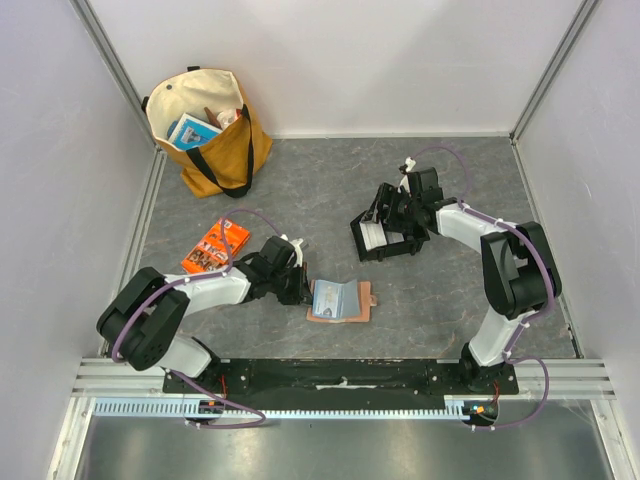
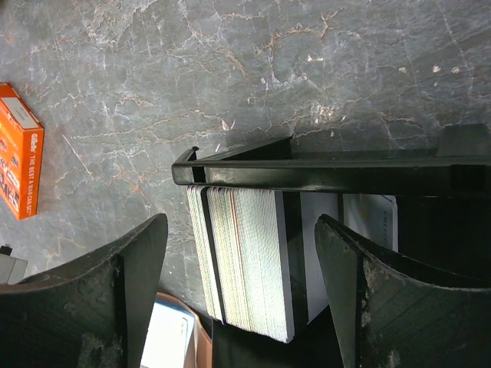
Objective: Put the credit cards into the card holder
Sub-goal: Pick up the credit card from the storage box.
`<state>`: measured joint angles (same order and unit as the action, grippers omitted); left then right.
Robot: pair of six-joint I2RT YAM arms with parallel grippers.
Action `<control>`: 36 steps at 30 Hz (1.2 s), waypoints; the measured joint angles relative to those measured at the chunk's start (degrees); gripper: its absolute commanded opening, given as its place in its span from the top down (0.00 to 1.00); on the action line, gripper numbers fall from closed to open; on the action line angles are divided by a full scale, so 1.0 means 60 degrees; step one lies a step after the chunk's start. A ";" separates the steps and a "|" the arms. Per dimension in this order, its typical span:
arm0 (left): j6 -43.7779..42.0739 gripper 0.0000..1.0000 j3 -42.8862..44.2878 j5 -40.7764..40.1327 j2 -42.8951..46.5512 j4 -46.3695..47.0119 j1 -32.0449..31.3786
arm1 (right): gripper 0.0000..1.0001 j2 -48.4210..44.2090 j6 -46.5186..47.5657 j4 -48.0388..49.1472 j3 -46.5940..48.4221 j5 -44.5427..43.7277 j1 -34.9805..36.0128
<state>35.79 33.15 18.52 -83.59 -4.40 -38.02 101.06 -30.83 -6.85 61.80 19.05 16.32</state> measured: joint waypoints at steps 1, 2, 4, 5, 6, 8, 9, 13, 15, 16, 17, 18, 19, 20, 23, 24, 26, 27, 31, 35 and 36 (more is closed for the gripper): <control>-0.0004 0.98 0.0018 0.0007 -0.0022 -0.0004 0.0004 | 0.16 0.0029 0.0000 -0.0004 -0.0004 0.0073 0.0000; -0.0004 0.98 0.0029 0.0011 -0.0029 -0.0004 0.0004 | 0.17 0.0029 0.0004 -0.0004 -0.0007 0.0109 0.0000; -0.0004 0.98 0.0040 0.0015 -0.0044 -0.0004 0.0004 | 0.20 0.0029 0.0000 0.0011 -0.0007 0.0248 0.0000; -0.0004 0.98 0.0040 0.0015 -0.0044 -0.0004 0.0000 | 0.22 0.0029 0.0004 0.0022 -0.0007 0.0291 0.0000; -0.0004 0.98 0.0040 0.0015 -0.0044 -0.0004 0.0000 | 0.22 0.0029 0.0007 0.0022 -0.0007 0.0324 -0.0004; -0.0004 0.98 0.0040 0.0011 -0.0044 -0.0004 0.0000 | 0.25 0.0029 -0.0004 0.0025 -0.0007 0.0368 -0.0015; -0.0004 0.98 0.0040 0.0011 -0.0044 -0.0004 0.0000 | 0.27 0.0029 -0.0007 0.0025 -0.0007 0.0393 -0.0033; -0.0004 0.98 0.0040 0.0011 -0.0044 -0.0004 0.0000 | 0.30 0.0029 -0.0004 0.0025 -0.0007 0.0448 -0.0073; -0.0004 0.98 0.0040 0.0015 -0.0044 -0.0004 0.0000 | 0.30 0.0029 -0.0004 0.0022 -0.0007 0.0463 -0.0073; -0.0004 0.98 0.0044 0.0015 -0.0044 -0.0004 0.0000 | 0.31 0.0029 0.0000 0.0022 -0.0007 0.0484 -0.0069; -0.0004 0.98 0.0044 0.0015 -0.0044 -0.0004 0.0000 | 0.33 0.0029 -0.0004 0.0022 -0.0007 0.0503 -0.0069; -0.0004 0.98 0.0044 0.0015 -0.0044 -0.0004 0.0000 | 0.36 0.0029 -0.0004 0.0022 -0.0007 0.0517 -0.0069; -0.0004 0.98 0.0044 0.0011 -0.0044 -0.0004 0.0000 | 0.37 0.0025 -0.0004 0.0018 -0.0007 0.0514 -0.0069; -0.0004 0.98 0.0047 0.0011 -0.0044 -0.0007 0.0000 | 0.38 0.0025 0.0007 0.0011 -0.0007 0.0514 -0.0073; -0.0004 0.98 0.0047 0.0015 -0.0044 -0.0007 0.0000 | 0.39 0.0025 0.0007 -0.0015 -0.0007 0.0492 -0.0073; -0.0004 0.98 0.0047 0.0011 -0.0044 -0.0007 0.0000 | 0.39 0.0025 0.0007 -0.0022 -0.0007 0.0488 -0.0073; -0.0004 0.98 0.0047 0.0015 -0.0044 -0.0007 0.0000 | 0.41 0.0025 0.0015 -0.0033 -0.0007 0.0481 -0.0073; -0.0004 0.98 0.0047 0.0015 -0.0044 -0.0007 0.0000 | 0.44 0.0022 0.0018 -0.0044 -0.0007 0.0484 -0.0080; -0.0004 0.98 0.0055 0.0026 -0.0066 -0.0007 0.0000 | 0.46 0.0011 0.0069 -0.0106 -0.0007 0.0452 -0.0124; -0.0004 0.98 0.0058 0.0029 -0.0069 -0.0004 0.0004 | 0.48 0.0007 0.0073 -0.0131 -0.0007 0.0455 -0.0135; -0.0004 0.98 0.0058 0.0029 -0.0069 -0.0004 0.0000 | 0.48 0.0007 0.0080 -0.0138 -0.0007 0.0455 -0.0135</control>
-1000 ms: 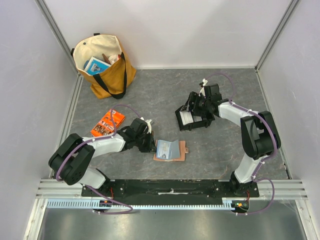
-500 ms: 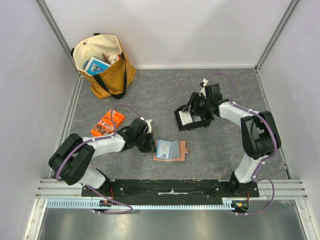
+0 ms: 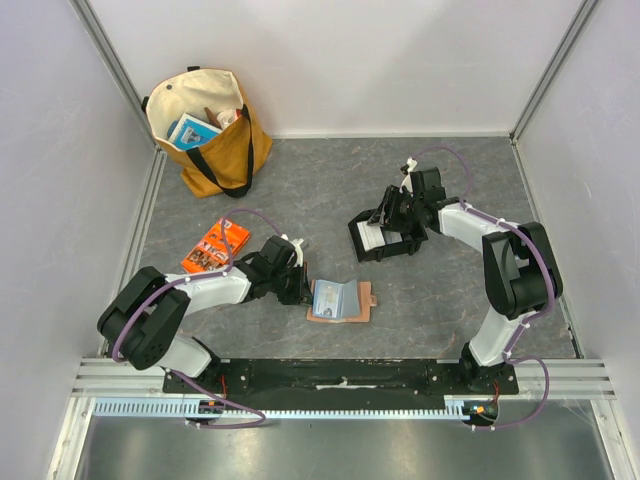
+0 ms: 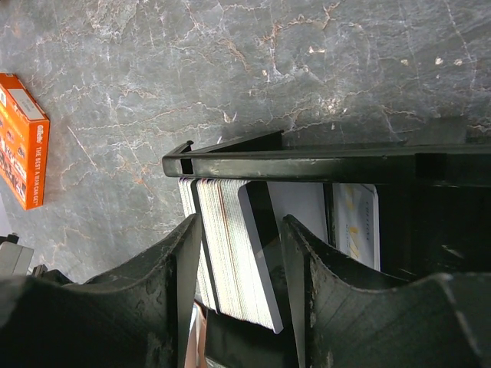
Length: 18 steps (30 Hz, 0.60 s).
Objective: Put the credit cards into the card holder
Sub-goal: Pick up the credit card from the storage box.
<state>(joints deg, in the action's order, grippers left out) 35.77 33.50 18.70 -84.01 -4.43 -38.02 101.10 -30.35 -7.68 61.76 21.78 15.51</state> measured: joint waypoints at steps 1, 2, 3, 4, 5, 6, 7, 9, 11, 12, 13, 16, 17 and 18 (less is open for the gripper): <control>0.0000 0.98 0.0000 0.0000 0.0000 0.0004 0.0000 | 0.47 0.0000 0.0000 -0.0011 0.0000 0.0000 0.0000; 0.0000 0.98 0.0000 0.0004 0.0000 0.0007 0.0000 | 0.48 0.0000 0.0000 -0.0022 0.0000 0.0004 0.0000; 0.0000 0.98 0.0000 0.0007 0.0000 0.0007 0.0000 | 0.48 0.0000 0.0000 -0.0033 0.0000 0.0007 -0.0015; 0.0000 0.98 0.0000 0.0007 0.0000 0.0007 0.0004 | 0.48 0.0000 0.0000 -0.0036 0.0000 0.0015 -0.0029; 0.0000 0.98 0.0000 0.0007 0.0000 0.0007 0.0004 | 0.48 0.0000 0.0004 -0.0040 0.0000 0.0029 -0.0044; 0.0000 0.98 0.0000 0.0007 0.0000 0.0004 0.0004 | 0.48 0.0000 0.0011 -0.0044 0.0000 0.0036 -0.0051; 0.0000 0.98 0.0000 0.0007 0.0000 0.0004 0.0004 | 0.48 0.0000 0.0025 -0.0051 0.0000 0.0044 -0.0058; 0.0000 0.98 0.0000 0.0007 0.0000 0.0004 0.0004 | 0.48 0.0000 0.0033 -0.0055 0.0000 0.0069 -0.0066; 0.0000 0.98 0.0000 0.0007 0.0000 0.0004 0.0004 | 0.50 0.0000 0.0044 -0.0055 0.0000 0.0080 -0.0069; 0.0000 0.98 0.0000 0.0007 0.0000 0.0004 0.0004 | 0.50 0.0000 0.0058 -0.0055 0.0000 0.0084 -0.0069; 0.0000 0.98 0.0000 0.0007 0.0000 0.0004 0.0004 | 0.50 0.0000 0.0073 -0.0055 0.0000 0.0087 -0.0069; 0.0000 0.98 0.0000 0.0004 0.0000 0.0004 0.0000 | 0.50 0.0000 0.0076 -0.0058 0.0000 0.0124 -0.0102; 0.0000 0.98 0.0000 0.0004 0.0000 0.0004 0.0000 | 0.50 0.0000 0.0080 -0.0062 0.0000 0.0146 -0.0113; 0.0000 0.98 0.0000 0.0004 0.0000 0.0004 0.0000 | 0.51 0.0000 0.0080 -0.0062 0.0000 0.0157 -0.0120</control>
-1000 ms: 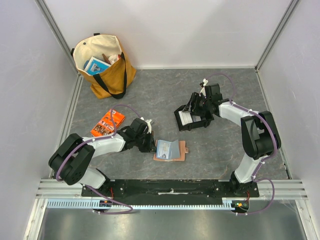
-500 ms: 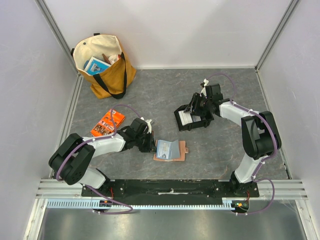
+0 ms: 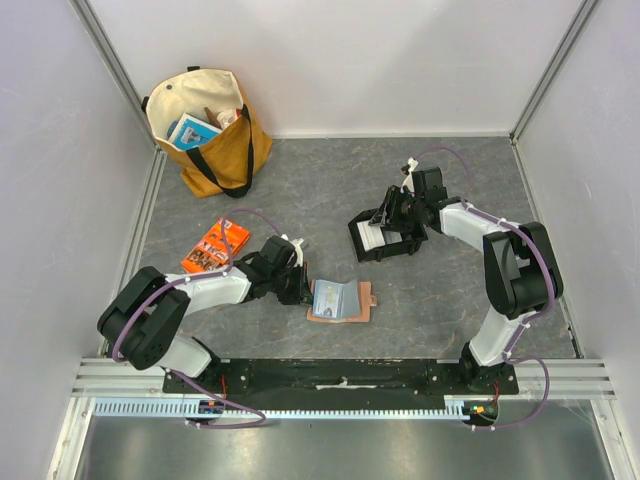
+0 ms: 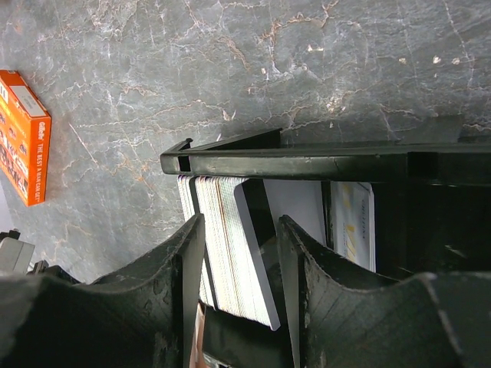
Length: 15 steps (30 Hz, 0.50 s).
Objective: Put the credit cards into the card holder
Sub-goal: Pick up the credit card from the storage box.
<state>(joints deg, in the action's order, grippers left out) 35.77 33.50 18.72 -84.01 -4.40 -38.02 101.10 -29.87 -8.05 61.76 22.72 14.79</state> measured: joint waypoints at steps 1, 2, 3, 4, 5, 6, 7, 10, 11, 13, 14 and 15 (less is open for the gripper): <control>0.0000 0.98 0.0000 0.0000 0.0000 0.0000 0.0004 | 0.52 0.0000 0.0000 0.0000 0.0000 0.0018 -0.0004; 0.0000 0.98 0.0000 0.0000 0.0000 0.0000 0.0004 | 0.53 0.0000 0.0000 0.0000 0.0000 0.0025 -0.0007; 0.0000 0.98 0.0000 0.0000 0.0000 0.0000 0.0004 | 0.53 0.0000 0.0004 -0.0004 0.0000 0.0029 -0.0011; 0.0000 0.98 0.0000 0.0000 0.0000 0.0000 0.0000 | 0.54 0.0000 0.0011 -0.0011 0.0000 0.0051 -0.0022; 0.0000 0.98 0.0000 0.0000 0.0000 0.0000 0.0004 | 0.55 0.0000 0.0015 -0.0022 0.0000 0.0069 -0.0036; 0.0000 0.98 0.0000 0.0000 0.0000 0.0000 0.0000 | 0.55 0.0000 0.0011 -0.0029 0.0000 0.0098 -0.0055; 0.0000 0.98 0.0000 0.0000 0.0000 0.0000 0.0004 | 0.55 0.0000 0.0015 -0.0029 0.0000 0.0124 -0.0058; 0.0000 0.98 0.0000 0.0000 0.0000 0.0000 0.0004 | 0.56 0.0000 0.0011 -0.0029 0.0000 0.0168 -0.0066; 0.0000 0.98 0.0000 0.0000 0.0000 0.0000 0.0004 | 0.58 0.0000 0.0015 -0.0029 0.0000 0.0168 -0.0066; 0.0000 0.98 0.0000 0.0000 0.0000 0.0000 0.0004 | 0.63 0.0000 0.0018 -0.0033 0.0000 0.0164 -0.0066; 0.0000 0.98 0.0000 0.0000 0.0000 0.0000 0.0004 | 0.63 0.0000 0.0029 -0.0033 0.0000 0.0164 -0.0069; 0.0000 0.98 0.0000 0.0000 0.0000 0.0000 0.0000 | 0.64 0.0000 0.0029 -0.0036 0.0000 0.0160 -0.0076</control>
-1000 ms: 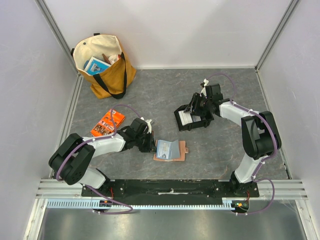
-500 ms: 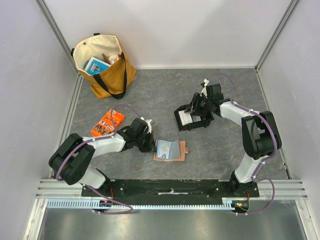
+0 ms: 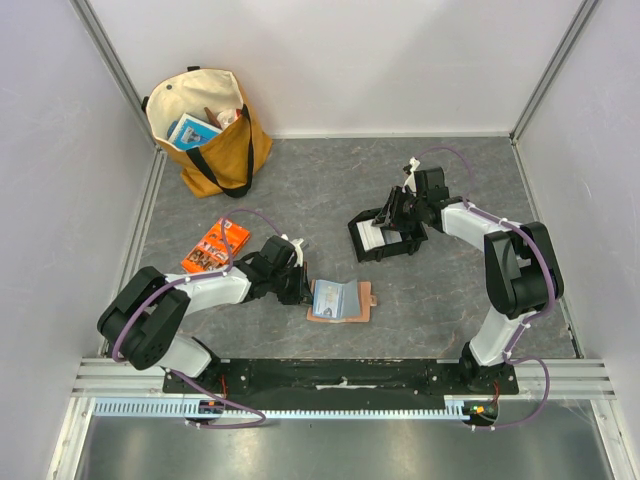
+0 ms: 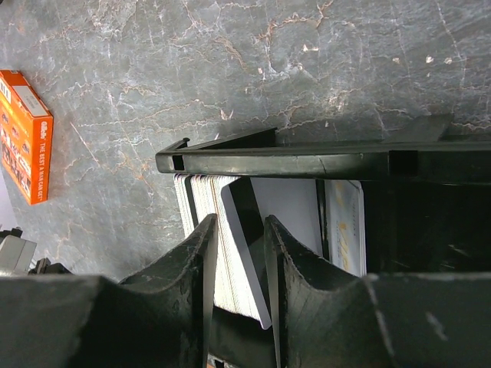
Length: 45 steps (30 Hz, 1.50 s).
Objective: Put the credit cards into the card holder
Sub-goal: Pick up the credit card from the storage box.
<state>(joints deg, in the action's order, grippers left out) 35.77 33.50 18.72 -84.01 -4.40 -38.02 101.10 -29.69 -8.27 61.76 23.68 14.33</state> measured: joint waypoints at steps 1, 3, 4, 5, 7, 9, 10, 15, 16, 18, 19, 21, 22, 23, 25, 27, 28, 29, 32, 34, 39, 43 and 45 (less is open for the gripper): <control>0.0000 0.98 0.0000 0.0000 0.0000 0.0000 0.0004 | 0.67 0.0000 0.0000 -0.0004 0.0000 0.0007 -0.0015; 0.0000 0.98 0.0000 0.0000 0.0000 0.0000 0.0004 | 0.67 0.0000 0.0018 -0.0004 0.0000 0.0004 -0.0018; 0.0000 0.98 0.0000 0.0000 0.0000 0.0000 0.0000 | 0.67 0.0000 0.0029 -0.0004 0.0000 0.0018 -0.0029; 0.0000 0.98 0.0000 0.0000 0.0000 0.0000 0.0004 | 0.67 0.0000 0.0029 -0.0004 0.0000 0.0022 -0.0033; 0.0000 0.98 0.0000 0.0000 0.0000 0.0000 0.0004 | 0.67 0.0000 0.0033 -0.0004 0.0000 0.0051 -0.0040; 0.0000 0.98 0.0000 0.0000 0.0000 0.0000 0.0004 | 0.67 0.0000 0.0033 -0.0004 0.0000 0.0066 -0.0047; 0.0000 0.98 0.0000 0.0000 0.0000 0.0000 0.0004 | 0.67 0.0000 0.0036 -0.0004 0.0000 0.0076 -0.0051; 0.0000 0.98 0.0000 0.0000 0.0000 0.0000 0.0004 | 0.67 0.0000 0.0044 -0.0004 0.0000 0.0080 -0.0055; 0.0000 0.98 0.0000 -0.0004 0.0000 0.0000 0.0000 | 0.68 0.0000 0.0044 -0.0004 0.0000 0.0084 -0.0073; 0.0000 0.98 0.0000 0.0000 0.0000 0.0000 0.0004 | 0.68 0.0000 0.0055 -0.0007 0.0000 0.0095 -0.0095; 0.0000 0.98 0.0000 -0.0004 0.0000 0.0000 0.0004 | 0.70 0.0000 0.0062 -0.0011 0.0000 0.0106 -0.0106; 0.0000 0.98 0.0000 0.0000 0.0000 0.0000 0.0004 | 0.72 0.0000 0.0069 -0.0018 0.0000 0.0120 -0.0117; 0.0000 0.98 0.0000 0.0000 0.0000 0.0000 0.0000 | 0.73 0.0000 0.0073 -0.0022 -0.0004 0.0120 -0.0124; 0.0000 0.98 0.0000 -0.0004 0.0000 0.0000 0.0004 | 0.74 0.0000 0.0080 -0.0026 -0.0004 0.0131 -0.0135; 0.0000 0.98 0.0000 0.0000 -0.0004 0.0000 0.0004 | 0.74 0.0000 0.0113 -0.0026 -0.0004 0.0153 -0.0160; 0.0000 0.98 0.0000 0.0000 -0.0011 0.0000 0.0004 | 0.74 -0.0007 0.0127 -0.0026 -0.0015 0.0164 -0.0178; 0.0000 0.98 0.0000 0.0000 -0.0011 0.0004 0.0004 | 0.74 -0.0022 0.0127 -0.0029 -0.0029 0.0168 -0.0178; 0.0000 0.98 0.0000 0.0000 -0.0011 0.0004 0.0000 | 0.73 -0.0044 0.0127 -0.0047 -0.0044 0.0175 -0.0189; 0.0000 0.98 0.0000 0.0015 -0.0022 0.0018 0.0004 | 0.75 -0.0164 0.0131 -0.0069 -0.0069 0.0204 -0.0226; 0.0000 0.98 0.0007 0.0062 -0.0062 0.0051 0.0004 | 0.76 -0.0255 0.0131 -0.0069 -0.0073 0.0226 -0.0240; 0.0000 0.98 0.0069 0.0138 -0.0135 0.0051 0.0004 | 0.78 -0.0335 0.0142 -0.0069 -0.0076 0.0215 -0.0321; 0.0000 0.98 0.0069 0.0138 -0.0135 0.0047 0.0004 | 0.79 -0.0335 0.0208 -0.0124 -0.0106 0.0025 -0.0408; 0.0000 0.98 0.0069 0.0138 -0.0135 0.0051 0.0004 | 0.77 -0.0331 0.0291 -0.0219 -0.0109 -0.0135 -0.0426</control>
<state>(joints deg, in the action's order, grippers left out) 35.77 33.91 19.55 -84.82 -4.10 -38.00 99.11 -27.94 -9.58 61.10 22.87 11.77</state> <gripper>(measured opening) 0.034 0.217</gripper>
